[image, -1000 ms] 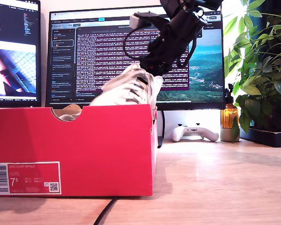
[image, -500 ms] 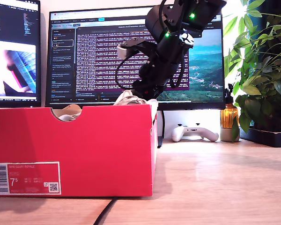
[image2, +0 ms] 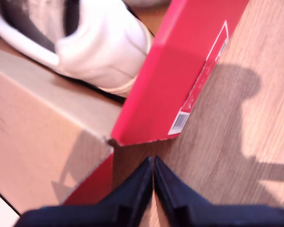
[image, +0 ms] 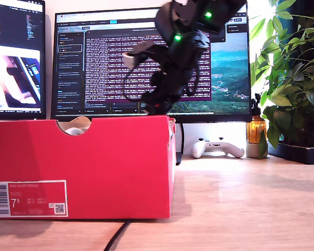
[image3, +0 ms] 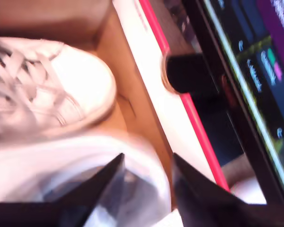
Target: Pack the white shoes by picking the first shoe and placing it inside the red shoebox, left side, then picking and rotating the second shoe and placing it in the shoebox
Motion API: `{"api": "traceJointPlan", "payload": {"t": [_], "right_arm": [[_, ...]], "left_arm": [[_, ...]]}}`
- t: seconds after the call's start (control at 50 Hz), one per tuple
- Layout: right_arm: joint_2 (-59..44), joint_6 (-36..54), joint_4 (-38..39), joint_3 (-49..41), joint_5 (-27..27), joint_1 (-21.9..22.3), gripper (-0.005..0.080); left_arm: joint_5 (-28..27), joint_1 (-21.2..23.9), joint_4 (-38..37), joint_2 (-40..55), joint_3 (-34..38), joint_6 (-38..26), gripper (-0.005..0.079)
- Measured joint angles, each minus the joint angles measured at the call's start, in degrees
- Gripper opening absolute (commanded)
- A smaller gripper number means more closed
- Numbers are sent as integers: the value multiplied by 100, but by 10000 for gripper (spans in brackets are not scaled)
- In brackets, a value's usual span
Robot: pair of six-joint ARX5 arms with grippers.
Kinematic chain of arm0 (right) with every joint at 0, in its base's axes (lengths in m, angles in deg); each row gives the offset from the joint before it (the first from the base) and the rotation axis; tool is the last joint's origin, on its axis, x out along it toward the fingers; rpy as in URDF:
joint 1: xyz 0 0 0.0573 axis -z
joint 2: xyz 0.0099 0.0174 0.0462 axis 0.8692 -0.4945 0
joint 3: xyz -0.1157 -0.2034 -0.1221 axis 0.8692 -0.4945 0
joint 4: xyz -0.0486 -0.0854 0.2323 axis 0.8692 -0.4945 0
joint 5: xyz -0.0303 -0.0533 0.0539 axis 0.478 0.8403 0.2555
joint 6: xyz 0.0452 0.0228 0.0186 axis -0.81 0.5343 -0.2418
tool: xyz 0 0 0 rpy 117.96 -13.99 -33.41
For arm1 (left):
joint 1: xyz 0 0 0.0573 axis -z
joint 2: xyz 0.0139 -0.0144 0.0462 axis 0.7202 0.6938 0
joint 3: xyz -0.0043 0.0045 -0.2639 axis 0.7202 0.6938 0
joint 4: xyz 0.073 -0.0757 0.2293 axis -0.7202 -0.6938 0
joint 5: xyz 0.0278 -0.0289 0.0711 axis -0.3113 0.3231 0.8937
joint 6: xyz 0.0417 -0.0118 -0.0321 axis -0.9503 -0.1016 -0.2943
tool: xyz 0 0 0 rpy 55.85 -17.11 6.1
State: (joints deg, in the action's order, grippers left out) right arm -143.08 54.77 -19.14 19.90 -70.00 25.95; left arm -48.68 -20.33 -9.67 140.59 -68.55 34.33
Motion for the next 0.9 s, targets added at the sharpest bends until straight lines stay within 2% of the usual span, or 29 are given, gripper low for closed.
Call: {"api": "traceJointPlan", "payload": {"t": [0.12, 0.14, 0.18, 0.22, 0.3, 0.5, 0.52, 0.56, 0.58, 0.76, 0.9], "right_arm": [[0, -2, 24, 44, 328, -138, 290], [0, -2, -22, 44, 505, -205, 186], [7, -2, -61, 44, 599, -262, 95], [24, -2, -162, 44, 1152, -339, -11], [105, -4, -254, 44, 1453, -485, -12], [704, -369, -326, 44, 1480, -966, -13], [793, -745, -334, 44, 1484, -1012, -12], [944, -745, -380, 44, 1508, -1078, -13], [1040, -1093, -417, 44, 1530, -1106, -13], [1521, -1840, -782, 98, 1631, -1064, -13], [1591, -2404, -1231, 118, 1631, -850, -13]], "left_arm": [[0, 0, -2, 0, 0, -2, -19], [-2, 0, 0, 0, 0, 0, -19], [-35, 0, 0, 0, 0, 0, -19], [-96, 0, -2, 0, 0, -2, -19], [-177, 0, -2, 0, 0, 2, -19], [-396, 0, -2, 0, 0, 4, -19], [-417, 0, -2, 0, 0, 4, -19], [-433, 0, 2, 0, 0, 4, -19], [-428, 0, 2, 0, 0, 4, -19], [-428, 0, -264, -35, 0, 85, -19], [-428, 33, -463, -450, 0, 485, -19]]}}
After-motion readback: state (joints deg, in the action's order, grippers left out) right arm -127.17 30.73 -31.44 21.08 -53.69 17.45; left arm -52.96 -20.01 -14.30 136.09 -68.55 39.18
